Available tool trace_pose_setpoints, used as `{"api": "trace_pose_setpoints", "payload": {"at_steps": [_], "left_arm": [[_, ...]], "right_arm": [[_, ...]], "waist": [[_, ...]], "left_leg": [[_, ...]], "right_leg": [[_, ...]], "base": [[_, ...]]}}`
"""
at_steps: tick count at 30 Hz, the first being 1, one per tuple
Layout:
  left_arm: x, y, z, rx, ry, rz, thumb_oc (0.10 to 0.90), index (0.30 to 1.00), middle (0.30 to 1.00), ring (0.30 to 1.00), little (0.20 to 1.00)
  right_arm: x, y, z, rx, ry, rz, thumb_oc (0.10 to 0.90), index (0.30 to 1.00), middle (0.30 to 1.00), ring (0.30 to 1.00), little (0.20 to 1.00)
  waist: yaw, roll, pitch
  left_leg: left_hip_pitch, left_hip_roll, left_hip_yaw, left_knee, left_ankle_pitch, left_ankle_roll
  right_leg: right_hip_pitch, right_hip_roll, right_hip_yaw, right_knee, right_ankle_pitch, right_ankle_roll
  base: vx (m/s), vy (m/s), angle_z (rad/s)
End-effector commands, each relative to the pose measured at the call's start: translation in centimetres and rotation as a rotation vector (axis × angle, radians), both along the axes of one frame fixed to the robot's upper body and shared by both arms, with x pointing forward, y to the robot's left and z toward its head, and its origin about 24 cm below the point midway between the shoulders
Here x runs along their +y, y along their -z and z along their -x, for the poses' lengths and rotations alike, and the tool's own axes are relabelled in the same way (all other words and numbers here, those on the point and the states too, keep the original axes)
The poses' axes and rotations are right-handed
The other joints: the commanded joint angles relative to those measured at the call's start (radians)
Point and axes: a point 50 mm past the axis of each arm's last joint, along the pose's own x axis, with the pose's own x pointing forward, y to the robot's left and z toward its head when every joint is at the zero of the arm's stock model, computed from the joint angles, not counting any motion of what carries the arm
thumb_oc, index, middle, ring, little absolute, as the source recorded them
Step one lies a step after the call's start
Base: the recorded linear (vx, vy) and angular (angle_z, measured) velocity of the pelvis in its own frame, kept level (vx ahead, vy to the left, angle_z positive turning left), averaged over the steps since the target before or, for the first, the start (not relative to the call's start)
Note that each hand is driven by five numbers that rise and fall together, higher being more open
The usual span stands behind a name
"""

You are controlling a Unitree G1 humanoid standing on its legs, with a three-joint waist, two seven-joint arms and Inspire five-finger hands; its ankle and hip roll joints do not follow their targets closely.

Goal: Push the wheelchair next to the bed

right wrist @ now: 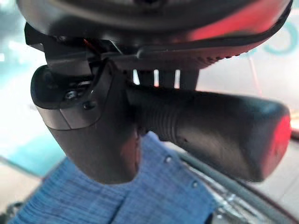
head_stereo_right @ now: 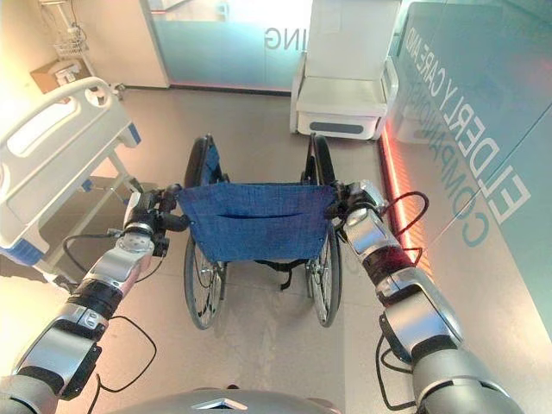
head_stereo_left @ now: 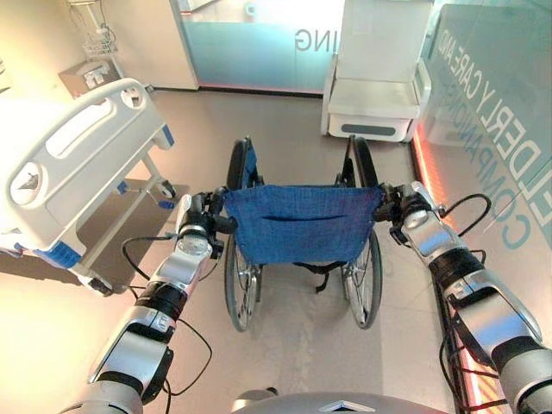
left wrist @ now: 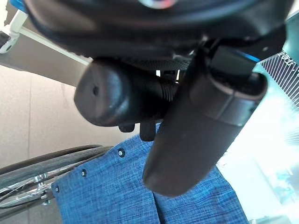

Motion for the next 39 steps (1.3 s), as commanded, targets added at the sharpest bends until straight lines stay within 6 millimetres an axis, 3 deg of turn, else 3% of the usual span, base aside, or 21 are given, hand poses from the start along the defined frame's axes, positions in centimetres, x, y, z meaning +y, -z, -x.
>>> {"api": "trace_pose_setpoints", "payload": {"at_steps": [1,14,23,26,27,28,29,30,33,34,35,36,37,39], "left_arm": [[2.0,-0.5,0.6,-0.036,0.084,-0.084,0.4,0.3,0.3,0.3,0.3],[1.8,-0.2,1.0,-0.033,0.124,-0.087,0.4,0.3,0.3,0.3,0.3],[0.6,-0.6,0.7,-0.082,0.128,0.01,0.4,0.3,0.3,0.3,0.3],[0.2,-1.0,0.4,-0.108,0.136,0.042,0.4,0.3,0.3,0.3,0.3],[0.0,-1.4,0.2,-0.121,0.144,0.045,0.4,0.3,0.3,0.3,0.3],[0.0,-1.4,0.2,-0.121,0.144,0.045,0.4,0.3,0.3,0.3,0.3],[0.1,-1.8,0.0,-0.133,0.152,0.037,0.4,0.3,0.3,0.3,0.3],[0.1,-2.5,-0.2,-0.155,0.162,0.025,0.4,0.3,0.3,0.3,0.3],[0.3,-3.0,-0.3,-0.178,0.165,0.022,0.4,0.3,0.3,0.3,0.3],[0.0,-3.0,-0.5,-0.189,0.161,0.029,0.4,0.3,0.3,0.3,0.3],[0.0,-3.0,-0.5,-0.19,0.161,0.03,0.4,0.3,0.3,0.3,0.3],[-0.3,-3.2,-0.9,-0.198,0.165,0.048,0.4,0.3,0.3,0.3,0.3],[-0.3,-3.3,-1.0,-0.199,0.166,0.052,0.4,0.3,0.3,0.3,0.3],[-0.7,-3.4,-1.5,-0.204,0.17,0.062,0.4,0.3,0.3,0.3,0.3]], "right_arm": [[1.3,5.5,3.2,0.126,-0.114,-0.183,0.4,0.3,0.3,0.3,0.3],[1.0,4.6,3.4,0.024,-0.139,-0.142,0.4,0.3,0.3,0.3,0.3],[1.6,4.2,3.3,-0.004,-0.142,-0.161,0.4,0.3,0.3,0.3,0.3],[1.9,3.9,2.9,-0.025,-0.143,-0.172,0.4,0.3,0.3,0.3,0.3],[2.1,3.7,2.7,-0.038,-0.144,-0.175,0.4,0.3,0.3,0.3,0.3],[2.1,3.7,2.7,-0.038,-0.144,-0.175,0.4,0.3,0.3,0.3,0.3],[2.1,3.3,2.5,-0.053,-0.139,-0.182,0.4,0.3,0.3,0.3,0.3],[1.9,2.9,2.5,-0.08,-0.136,-0.195,0.4,0.3,0.3,0.3,0.3],[1.3,2.5,2.6,-0.112,-0.128,-0.188,0.4,0.3,0.3,0.3,0.3],[1.1,2.7,2.8,-0.125,-0.126,-0.176,0.4,0.3,0.3,0.3,0.3],[1.0,2.8,2.8,-0.127,-0.125,-0.175,0.4,0.3,0.3,0.3,0.3],[0.9,2.6,2.6,-0.143,-0.107,-0.173,0.4,0.3,0.3,0.3,0.3],[0.8,2.6,2.6,-0.144,-0.104,-0.173,0.4,0.3,0.3,0.3,0.3],[0.7,2.2,2.3,-0.152,-0.09,-0.176,0.4,0.3,0.3,0.3,0.3]], "waist": [[0.004,-0.01,0.041],[-0.016,-0.002,0.036],[-0.024,0.001,0.042],[-0.019,0.0,0.053],[-0.017,0.005,0.065],[-0.016,0.004,0.065],[-0.014,0.007,0.075],[-0.014,-0.001,0.1],[-0.03,-0.022,0.141],[-0.047,-0.038,0.165],[-0.051,-0.037,0.17],[-0.069,-0.042,0.181],[-0.072,-0.041,0.182],[-0.084,-0.043,0.175]], "left_leg": [[0.004,-0.12,0.034,0.007,-0.063,0.042],[0.011,-0.118,0.05,0.016,-0.072,0.044],[0.006,-0.129,0.069,0.051,-0.097,0.072],[-0.004,-0.137,0.077,0.075,-0.112,0.093],[-0.013,-0.135,0.089,0.088,-0.115,0.105],[-0.014,-0.135,0.09,0.089,-0.115,0.106],[-0.024,-0.135,0.102,0.105,-0.12,0.115],[-0.042,-0.144,0.095,0.139,-0.13,0.121],[-0.041,-0.158,0.075,0.175,-0.151,0.117],[-0.01,-0.18,0.053,0.174,-0.173,0.101],[-0.003,-0.18,0.047,0.173,-0.176,0.1],[0.02,-0.191,0.012,0.175,-0.194,0.09],[0.024,-0.191,0.007,0.176,-0.197,0.089],[0.025,-0.191,-0.013,0.192,-0.212,0.081]], "right_leg": [[-0.028,0.037,0.026,0.057,-0.029,-0.053],[-0.026,0.033,0.04,0.06,-0.032,-0.051],[-0.053,0.002,0.06,0.13,-0.049,-0.036],[-0.095,-0.023,0.064,0.229,-0.048,-0.018],[-0.135,-0.026,0.055,0.351,-0.052,-0.011],[-0.138,-0.027,0.057,0.355,-0.054,-0.011],[-0.169,-0.028,0.05,0.456,-0.06,-0.01],[-0.239,-0.032,0.052,0.566,-0.003,-0.003],[-0.295,-0.04,0.085,0.512,0.097,0.006],[-0.346,-0.073,0.072,0.399,0.199,0.025],[-0.343,-0.074,0.067,0.39,0.205,0.027],[-0.371,-0.086,0.075,0.272,0.225,0.031],[-0.37,-0.085,0.075,0.257,0.227,0.031],[-0.363,-0.08,0.098,0.153,0.204,0.022]], "base": [[0.03,0.002,0.01],[0.04,0.018,0.0],[0.09,0.097,-0.01],[0.11,0.147,-0.06],[0.06,0.098,-0.11],[0.08,0.113,-0.12],[0.09,0.067,-0.01],[0.14,0.046,0.06],[0.18,-0.054,0.07],[0.28,-0.096,0.11],[0.4,-0.157,0.1],[0.25,-0.111,0.14],[0.34,-0.173,0.42],[0.27,-0.166,0.69]]}}
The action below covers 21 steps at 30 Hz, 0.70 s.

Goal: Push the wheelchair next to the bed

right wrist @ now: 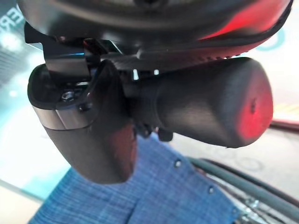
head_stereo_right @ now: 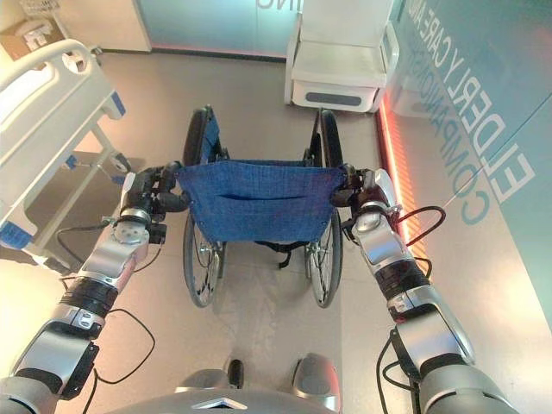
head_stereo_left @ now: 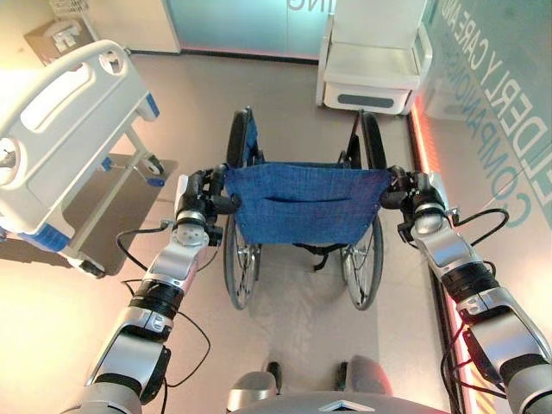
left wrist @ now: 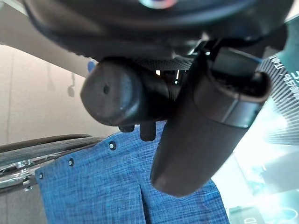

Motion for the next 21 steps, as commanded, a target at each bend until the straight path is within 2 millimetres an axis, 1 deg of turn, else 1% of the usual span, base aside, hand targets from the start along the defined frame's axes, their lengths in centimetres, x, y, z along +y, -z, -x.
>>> {"api": "trace_pose_setpoints", "payload": {"at_steps": [1,2,3,4,5,6,7,8,9,10,11,12,14,15,16,17,18,19,20,21], "left_arm": [[-0.6,-0.2,-0.1,-0.057,0.127,0.005,0.4,0.3,0.3,0.3,0.3],[-0.5,-0.4,-0.2,-0.065,0.125,0.005,0.4,0.3,0.3,0.3,0.3],[-0.5,-0.3,-0.1,-0.066,0.119,0.012,0.4,0.3,0.3,0.3,0.3],[-0.4,-0.1,0.1,-0.063,0.104,0.03,0.4,0.3,0.3,0.3,0.3],[-0.3,0.3,0.3,-0.05,0.09,0.059,0.4,0.3,0.3,0.3,0.3],[-0.2,0.4,0.4,-0.044,0.088,0.064,0.4,0.3,0.3,0.3,0.3],[-0.1,0.5,0.6,-0.039,0.083,0.065,0.4,0.3,0.3,0.3,0.3],[0.4,0.8,0.9,-0.036,0.059,0.07,0.4,0.3,0.3,0.3,0.3],[0.5,0.9,0.9,-0.037,0.052,0.075,0.4,0.3,0.3,0.3,0.3],[0.6,1.1,1.1,-0.042,0.043,0.088,0.4,0.3,0.3,0.3,0.3],[0.6,1.2,1.1,-0.046,0.041,0.093,0.4,0.3,0.3,0.3,0.3],[0.6,1.4,1.3,-0.057,0.034,0.107,0.4,0.3,0.3,0.3,0.3],[0.7,1.5,1.6,-0.063,0.03,0.119,0.4,0.3,0.3,0.3,0.3],[0.7,1.8,1.8,-0.067,0.03,0.12,0.4,0.3,0.3,0.3,0.3],[0.8,1.9,2.0,-0.069,0.026,0.117,0.4,0.3,0.3,0.3,0.3],[0.9,2.1,2.2,-0.072,0.017,0.116,0.4,0.3,0.3,0.3,0.3],[1.0,2.2,2.4,-0.073,0.009,0.116,0.4,0.3,0.3,0.3,0.3],[1.1,2.4,2.6,-0.073,0.001,0.117,0.4,0.3,0.3,0.3,0.3],[1.1,2.6,2.8,-0.073,-0.009,0.122,0.4,0.3,0.3,0.3,0.3],[1.1,2.6,2.9,-0.073,-0.012,0.122,0.4,0.3,0.3,0.3,0.3]], "right_arm": [[1.4,3.4,1.5,0.068,-0.145,-0.109,0.4,0.3,0.3,0.3,0.3],[1.4,3.1,1.3,0.073,-0.146,-0.104,0.4,0.3,0.3,0.3,0.3],[1.2,3.1,1.4,0.077,-0.144,-0.101,0.4,0.3,0.3,0.3,0.3],[1.0,3.1,1.4,0.085,-0.144,-0.099,0.4,0.3,0.3,0.3,0.3],[0.9,3.3,1.5,0.099,-0.147,-0.106,0.4,0.3,0.3,0.3,0.3],[0.8,3.3,1.6,0.102,-0.149,-0.108,0.4,0.3,0.3,0.3,0.3],[0.9,3.3,1.7,0.104,-0.154,-0.107,0.4,0.3,0.3,0.3,0.3],[1.0,3.2,1.7,0.103,-0.174,-0.102,0.4,0.3,0.3,0.3,0.3],[1.0,3.2,1.7,0.103,-0.18,-0.103,0.4,0.3,0.3,0.3,0.3],[0.7,3.2,1.8,0.102,-0.189,-0.102,0.4,0.3,0.3,0.3,0.3],[0.6,3.3,1.8,0.1,-0.192,-0.1,0.4,0.3,0.3,0.3,0.3],[0.2,3.6,2.2,0.093,-0.195,-0.09,0.4,0.3,0.3,0.3,0.3],[0.0,3.8,2.4,0.088,-0.192,-0.088,0.4,0.3,0.3,0.3,0.3],[0.0,4.1,2.6,0.085,-0.19,-0.087,0.4,0.3,0.3,0.3,0.3],[0.1,4.1,2.6,0.086,-0.194,-0.085,0.4,0.3,0.3,0.3,0.3],[0.4,4.0,2.4,0.084,-0.202,-0.083,0.4,0.3,0.3,0.3,0.3],[0.5,3.9,2.3,0.084,-0.206,-0.079,0.4,0.3,0.3,0.3,0.3],[0.7,3.7,2.0,0.084,-0.208,-0.076,0.4,0.3,0.3,0.3,0.3],[1.0,3.4,1.8,0.087,-0.212,-0.072,0.4,0.3,0.3,0.3,0.3],[1.0,3.4,1.8,0.086,-0.213,-0.071,0.4,0.3,0.3,0.3,0.3]], "waist": [[-0.001,-0.002,0.013],[-0.005,-0.009,-0.002],[-0.008,-0.013,-0.012],[-0.012,-0.013,-0.025],[-0.016,-0.007,-0.04],[-0.017,-0.005,-0.045],[-0.018,-0.005,-0.051],[-0.012,-0.015,-0.059],[-0.012,-0.017,-0.061],[-0.017,-0.022,-0.069],[-0.018,-0.022,-0.071],[-0.009,-0.032,-0.067],[0.0,-0.034,-0.057],[0.026,-0.036,-0.031],[0.038,-0.034,-0.02],[0.05,-0.029,-0.016],[0.056,-0.026,-0.015],[0.074,-0.007,-0.018],[0.095,0.008,-0.014],[0.099,0.011,-0.013]], "left_leg": [[0.06,-0.132,0.013,0.114,-0.183,0.003],[0.06,-0.128,0.037,0.144,-0.212,0.005],[0.063,-0.124,0.037,0.161,-0.226,0.0],[0.068,-0.114,0.039,0.18,-0.236,-0.01],[0.067,-0.096,0.029,0.231,-0.217,-0.028],[0.065,-0.091,0.023,0.246,-0.207,-0.034],[0.052,-0.082,0.01,0.295,-0.164,-0.05],[0.025,-0.057,0.028,0.398,-0.093,-0.076],[0.02,-0.048,0.034,0.428,-0.081,-0.082],[0.007,-0.025,0.048,0.503,-0.042,-0.092],[-0.002,-0.016,0.05,0.525,-0.03,-0.096],[-0.055,-0.001,0.062,0.635,0.014,-0.101],[-0.117,0.016,0.065,0.666,0.024,-0.095],[-0.208,0.018,0.066,0.661,0.013,-0.079],[-0.226,0.007,0.063,0.615,0.012,-0.074],[-0.231,-0.008,0.06,0.525,0.021,-0.073],[-0.225,-0.008,0.065,0.463,0.022,-0.069],[-0.231,-0.001,0.057,0.281,0.057,-0.078],[-0.238,-0.001,0.027,0.134,0.131,-0.102],[-0.24,0.002,0.022,0.104,0.147,-0.107]], "right_leg": [[0.022,0.032,0.015,-0.262,0.293,-0.03],[0.03,0.041,0.003,-0.24,0.279,-0.03],[0.035,0.047,0.005,-0.244,0.273,-0.032],[0.043,0.059,0.007,-0.23,0.255,-0.042],[0.051,0.08,0.02,-0.201,0.218,-0.063],[0.052,0.087,0.025,-0.195,0.207,-0.069],[0.064,0.101,0.033,-0.198,0.193,-0.083],[0.096,0.105,-0.001,-0.209,0.172,-0.108],[0.103,0.107,-0.008,-0.21,0.165,-0.116],[0.114,0.117,-0.009,-0.206,0.142,-0.139],[0.118,0.122,-0.012,-0.203,0.134,-0.146],[0.145,0.127,-0.022,-0.193,0.102,-0.17],[0.169,0.136,-0.018,-0.179,0.076,-0.182],[0.224,0.149,0.001,-0.178,0.054,-0.185],[0.245,0.158,0.014,-0.179,0.047,-0.181],[0.259,0.171,0.029,-0.182,0.04,-0.174],[0.269,0.181,0.039,-0.185,0.034,-0.17],[0.294,0.21,0.046,-0.198,0.021,-0.164],[0.332,0.234,0.066,-0.217,0.008,-0.162],[0.341,0.238,0.07,-0.222,0.006,-0.161]], "base": [[0.35,-0.263,0.65],[0.35,-0.271,0.53],[0.33,-0.269,0.38],[0.32,-0.239,0.34],[0.3,-0.221,0.48],[0.28,-0.219,0.35],[0.32,-0.252,0.16],[0.33,-0.251,-0.01],[0.36,-0.251,-0.02],[0.23,-0.145,-0.07],[0.33,-0.205,-0.15],[0.3,-0.181,0.0],[0.31,-0.162,0.06],[0.35,-0.111,-0.11],[0.41,-0.089,-0.11],[0.34,-0.025,-0.12],[0.45,0.016,-0.32],[0.57,0.07,-0.43],[0.53,0.086,-0.26],[0.56,0.113,-0.15]]}}
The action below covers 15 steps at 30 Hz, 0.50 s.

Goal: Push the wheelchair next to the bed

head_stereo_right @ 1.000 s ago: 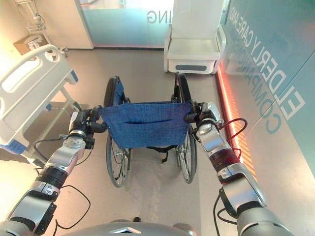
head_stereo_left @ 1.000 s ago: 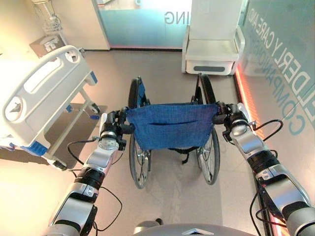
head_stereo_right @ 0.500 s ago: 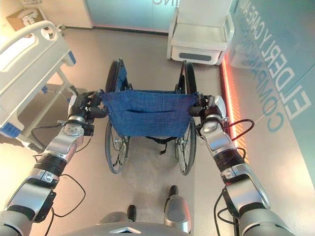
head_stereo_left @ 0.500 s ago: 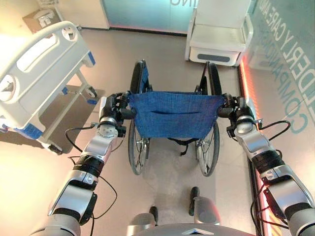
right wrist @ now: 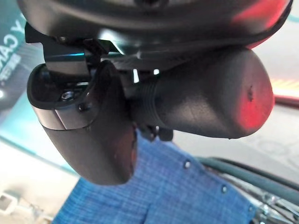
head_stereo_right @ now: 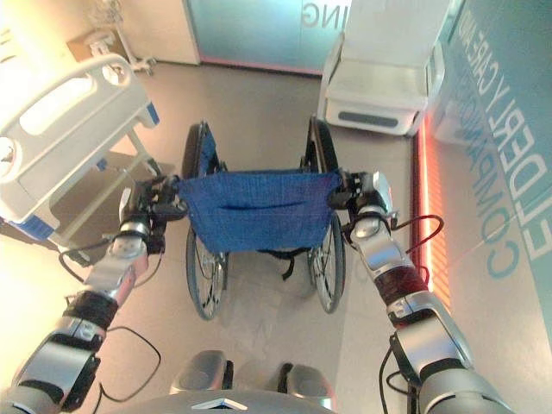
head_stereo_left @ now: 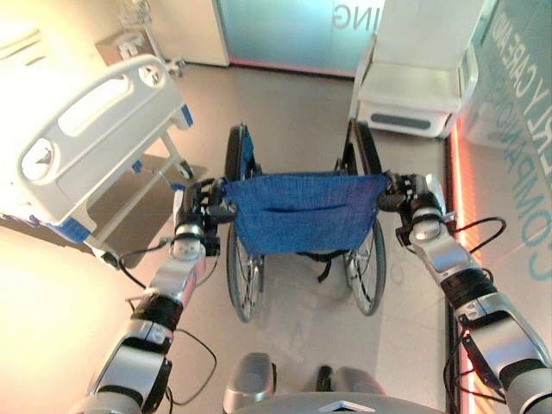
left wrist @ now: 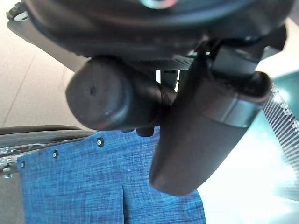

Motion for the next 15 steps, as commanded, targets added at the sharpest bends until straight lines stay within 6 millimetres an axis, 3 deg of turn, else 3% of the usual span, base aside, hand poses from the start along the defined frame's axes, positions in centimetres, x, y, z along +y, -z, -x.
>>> {"api": "trace_pose_setpoints", "payload": {"at_steps": [1,4,6,7,9,11,15], "left_arm": [[1.0,-1.1,-0.3,-0.05,0.036,-0.064,0.4,0.3,0.3,0.3,0.3],[2.0,-1.1,0.4,-0.052,-0.005,-0.067,0.4,0.3,0.3,0.3,0.3],[2.8,-1.2,0.7,-0.058,-0.019,-0.068,0.4,0.3,0.3,0.3,0.3],[3.0,-1.3,0.7,-0.057,-0.02,-0.07,0.4,0.3,0.3,0.3,0.3],[3.3,-1.6,0.5,-0.038,-0.001,-0.091,0.4,0.3,0.3,0.3,0.3],[3.2,-2.0,0.4,-0.031,0.031,-0.12,0.4,0.3,0.3,0.3,0.3],[2.7,-2.8,-0.2,-0.038,0.081,-0.165,0.4,0.3,0.3,0.3,0.3]], "right_arm": [[1.5,1.5,1.0,0.074,-0.188,-0.065,0.4,0.3,0.3,0.3,0.3],[1.2,0.9,0.8,0.078,-0.222,-0.049,0.4,0.3,0.3,0.3,0.3],[0.6,0.5,0.9,0.085,-0.241,-0.019,0.4,0.3,0.3,0.3,0.3],[0.5,0.5,0.9,0.088,-0.241,-0.016,0.4,0.3,0.3,0.3,0.3],[0.1,1.2,1.2,0.119,-0.234,-0.027,0.4,0.3,0.3,0.3,0.3],[-0.3,1.7,1.5,0.147,-0.213,-0.038,0.4,0.3,0.3,0.3,0.3],[-0.8,2.1,1.5,0.16,-0.175,-0.09,0.4,0.3,0.3,0.3,0.3]], "waist": [[-0.007,0.042,0.031],[0.01,0.043,0.024],[0.003,0.054,0.012],[0.002,0.057,0.007],[0.01,0.053,-0.017],[0.018,0.034,-0.035],[0.033,0.017,-0.062]], "left_leg": [[-0.017,0.019,-0.037,-0.296,0.265,-0.012],[-0.039,0.05,-0.041,-0.38,0.278,-0.023],[-0.017,0.077,0.028,-0.351,0.256,-0.009],[-0.01,0.078,0.039,-0.341,0.25,-0.005],[-0.022,0.047,0.034,-0.24,0.186,0.017],[-0.016,0.024,0.036,-0.19,0.138,0.041],[0.011,-0.023,0.038,-0.195,0.111,0.08]], "right_leg": [[0.142,0.062,-0.024,-0.092,0.014,0.048],[0.168,0.043,-0.018,-0.093,-0.005,0.055],[0.17,0.018,-0.048,-0.044,-0.05,0.06],[0.172,0.012,-0.055,-0.028,-0.063,0.062],[0.194,-0.024,-0.072,0.051,-0.119,0.079],[0.192,-0.069,-0.081,0.126,-0.075,0.118],[0.181,-0.132,-0.103,0.231,0.03,0.161]], "base": [[0.49,0.11,-0.11],[0.51,0.168,-0.4],[0.45,0.225,-0.54],[0.46,0.223,-0.42],[0.62,0.267,-0.32],[0.56,0.233,-0.07],[0.53,0.217,-0.42]]}}
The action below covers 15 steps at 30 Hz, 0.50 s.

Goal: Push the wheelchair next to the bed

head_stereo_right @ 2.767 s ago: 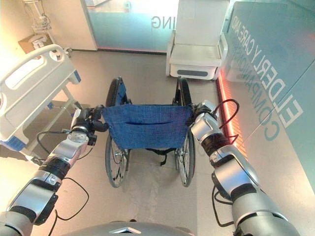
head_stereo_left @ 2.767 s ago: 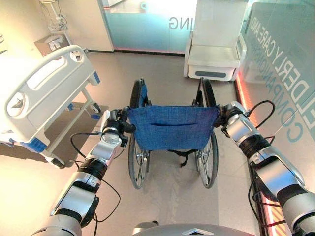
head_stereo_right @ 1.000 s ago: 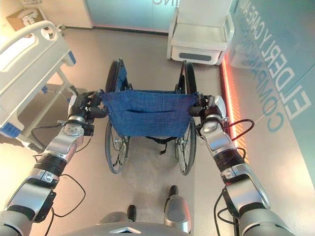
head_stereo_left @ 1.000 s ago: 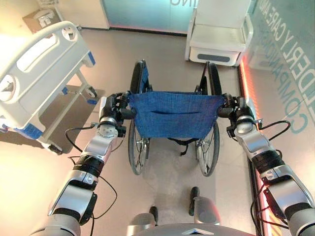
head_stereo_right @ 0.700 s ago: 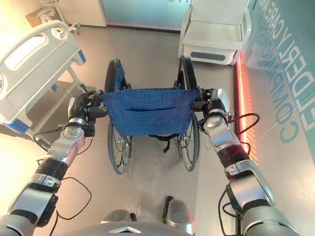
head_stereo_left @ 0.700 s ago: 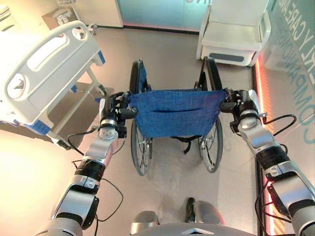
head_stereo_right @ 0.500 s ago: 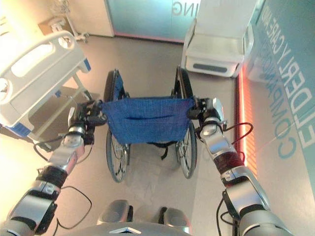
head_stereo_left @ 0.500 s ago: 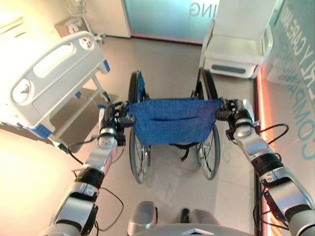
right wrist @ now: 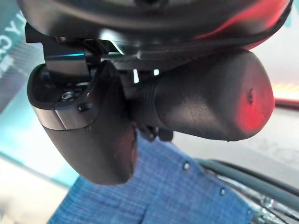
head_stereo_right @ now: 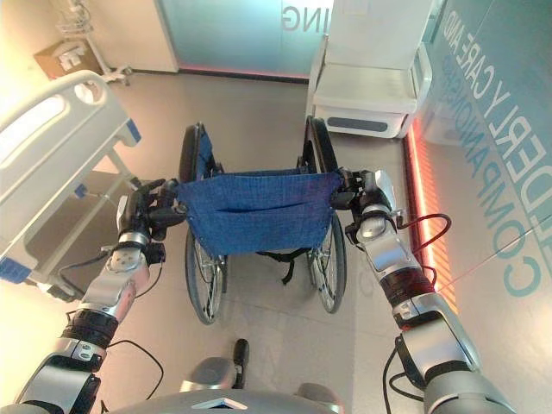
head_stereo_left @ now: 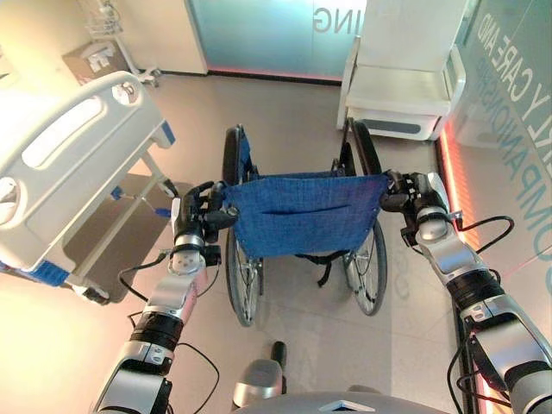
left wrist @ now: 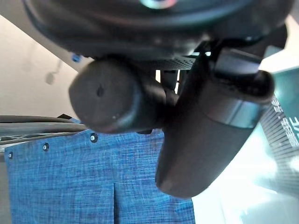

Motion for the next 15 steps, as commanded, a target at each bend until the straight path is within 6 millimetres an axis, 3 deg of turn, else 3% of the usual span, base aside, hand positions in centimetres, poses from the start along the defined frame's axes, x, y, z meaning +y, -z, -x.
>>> {"api": "trace_pose_setpoints", "payload": {"at_steps": [1,3,4,7,8,9,11,13,15], "left_arm": [[2.9,-1.9,-0.6,0.013,0.098,-0.214,0.4,0.3,0.3,0.3,0.3],[2.7,-2.4,-0.9,0.006,0.122,-0.239,0.4,0.3,0.3,0.3,0.3],[2.5,-2.7,-1.1,0.005,0.125,-0.254,0.4,0.3,0.3,0.3,0.3],[2.5,-2.5,-1.1,0.007,0.115,-0.253,0.4,0.3,0.3,0.3,0.3],[2.5,-2.4,-1.2,0.008,0.096,-0.255,0.4,0.3,0.3,0.3,0.3],[2.5,-2.4,-1.3,0.007,0.084,-0.251,0.4,0.3,0.3,0.3,0.3],[2.6,-2.7,-2.0,-0.002,0.087,-0.241,0.4,0.3,0.3,0.3,0.3],[2.3,-3.2,-2.6,-0.007,0.105,-0.234,0.4,0.3,0.3,0.3,0.3],[1.7,-3.8,-3.6,-0.016,0.135,-0.232,0.4,0.3,0.3,0.3,0.3]], "right_arm": [[-0.2,3.4,1.8,0.17,-0.142,-0.099,0.4,0.3,0.3,0.3,0.3],[-0.4,3.5,1.9,0.17,-0.127,-0.123,0.4,0.3,0.3,0.3,0.3],[-0.5,3.9,2.2,0.178,-0.121,-0.151,0.4,0.3,0.3,0.3,0.3],[-0.1,4.0,2.2,0.18,-0.131,-0.161,0.4,0.3,0.3,0.3,0.3],[0.5,4.1,2.1,0.182,-0.153,-0.158,0.4,0.3,0.3,0.3,0.3],[0.8,4.0,2.0,0.179,-0.169,-0.147,0.4,0.3,0.3,0.3,0.3],[1.0,3.8,1.6,0.181,-0.167,-0.131,0.4,0.3,0.3,0.3,0.3],[0.7,3.7,1.5,0.186,-0.15,-0.123,0.4,0.3,0.3,0.3,0.3],[0.2,3.1,1.1,0.185,-0.117,-0.117,0.4,0.3,0.3,0.3,0.3]], "waist": [[-0.016,-0.022,-0.056],[-0.008,-0.027,-0.062],[-0.006,-0.03,-0.064],[-0.014,-0.031,-0.061],[-0.036,-0.018,-0.051],[-0.057,-0.007,-0.042],[-0.096,-0.014,-0.021],[-0.121,-0.031,-0.014],[-0.155,-0.033,-0.009]], "left_leg": [[-0.121,-0.044,-0.046,0.05,-0.028,-0.01],[-0.126,-0.071,-0.056,0.056,-0.042,0.01],[-0.11,-0.092,-0.063,0.056,-0.05,0.021],[-0.093,-0.098,-0.056,0.055,-0.057,0.021],[-0.064,-0.088,-0.044,0.052,-0.061,0.015],[-0.02,-0.086,-0.044,0.039,-0.072,0.014],[0.045,-0.104,-0.059,0.031,-0.115,0.015],[0.071,-0.127,-0.074,0.045,-0.156,0.015],[0.094,-0.136,-0.123,0.092,-0.222,0.02]], "right_leg": [[0.083,-0.026,-0.105,0.127,0.232,0.083],[0.072,-0.034,-0.107,0.192,0.27,0.088],[0.032,-0.036,-0.115,0.242,0.335,0.092],[-0.012,-0.038,-0.109,0.221,0.355,0.089],[-0.085,-0.019,-0.114,0.156,0.335,0.075],[-0.174,-0.011,-0.12,0.104,0.356,0.068],[-0.273,-0.005,-0.112,-0.034,0.414,0.074],[-0.316,-0.016,-0.098,-0.152,0.471,0.088],[-0.338,-0.012,-0.061,-0.293,0.482,0.094]], "base": [[0.39,0.135,-0.33],[0.4,0.128,-0.07],[0.35,0.106,0.0],[0.31,0.06,0.01],[0.39,0.015,-0.09],[0.47,-0.008,-0.15],[0.46,-0.092,-0.3],[0.54,-0.172,0.38],[0.59,-0.245,1.02]]}}
